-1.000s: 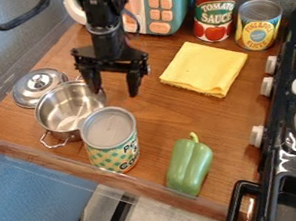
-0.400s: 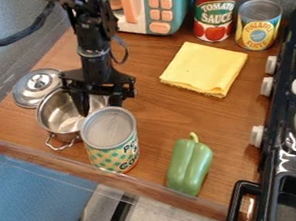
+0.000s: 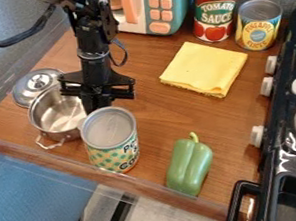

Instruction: Placed the silver pot on the yellow cloth

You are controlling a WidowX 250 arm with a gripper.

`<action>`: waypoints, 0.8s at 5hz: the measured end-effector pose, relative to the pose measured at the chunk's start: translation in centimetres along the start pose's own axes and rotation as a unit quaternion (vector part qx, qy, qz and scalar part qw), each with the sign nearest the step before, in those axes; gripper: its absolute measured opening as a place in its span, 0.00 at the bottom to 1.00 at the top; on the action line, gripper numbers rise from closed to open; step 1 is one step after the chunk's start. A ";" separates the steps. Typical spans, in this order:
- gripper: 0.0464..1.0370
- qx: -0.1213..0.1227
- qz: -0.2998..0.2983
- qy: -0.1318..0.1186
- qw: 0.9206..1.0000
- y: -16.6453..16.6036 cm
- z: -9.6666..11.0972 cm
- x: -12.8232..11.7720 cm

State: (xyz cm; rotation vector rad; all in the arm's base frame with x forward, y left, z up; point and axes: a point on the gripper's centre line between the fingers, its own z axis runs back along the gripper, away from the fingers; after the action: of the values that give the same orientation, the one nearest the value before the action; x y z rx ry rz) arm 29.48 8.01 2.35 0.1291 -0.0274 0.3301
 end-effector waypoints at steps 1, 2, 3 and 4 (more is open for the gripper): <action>0.03 -0.008 0.009 -0.041 0.999 -0.2 2.6 0.8; 0.03 -0.024 0.014 -0.064 0.998 -1.8 5.2 2.8; 0.03 -0.067 -0.024 -0.101 0.992 -6.2 7.4 6.0; 0.03 -0.094 -0.069 -0.103 0.988 -10.9 7.4 7.3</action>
State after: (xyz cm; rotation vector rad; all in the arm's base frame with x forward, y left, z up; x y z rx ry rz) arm 39.87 -0.84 8.71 -0.0230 -0.2524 0.1740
